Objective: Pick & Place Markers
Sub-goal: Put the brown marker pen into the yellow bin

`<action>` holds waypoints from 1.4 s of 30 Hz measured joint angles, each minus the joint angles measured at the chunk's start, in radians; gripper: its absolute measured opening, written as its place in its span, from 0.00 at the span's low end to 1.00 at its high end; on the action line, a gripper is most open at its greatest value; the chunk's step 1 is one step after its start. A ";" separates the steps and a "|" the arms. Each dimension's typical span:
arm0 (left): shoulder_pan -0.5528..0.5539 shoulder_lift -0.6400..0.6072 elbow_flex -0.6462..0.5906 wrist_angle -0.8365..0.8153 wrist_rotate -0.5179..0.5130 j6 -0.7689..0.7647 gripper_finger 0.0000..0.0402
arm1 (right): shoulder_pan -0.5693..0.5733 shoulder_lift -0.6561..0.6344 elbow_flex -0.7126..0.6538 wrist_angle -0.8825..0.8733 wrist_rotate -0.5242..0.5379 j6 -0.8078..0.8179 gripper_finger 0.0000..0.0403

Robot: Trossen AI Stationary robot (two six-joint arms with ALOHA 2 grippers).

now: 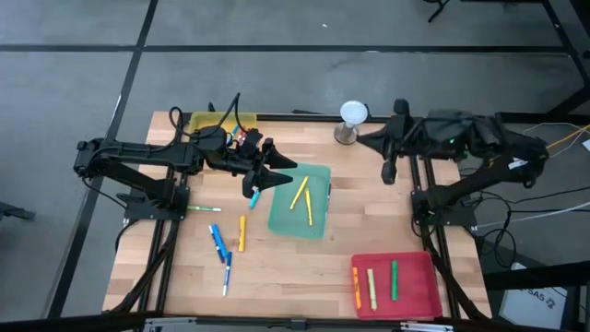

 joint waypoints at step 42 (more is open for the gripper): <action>0.000 0.000 0.000 0.003 -0.047 -0.012 0.66 | -0.304 -0.227 -0.730 0.570 -0.530 -0.053 0.00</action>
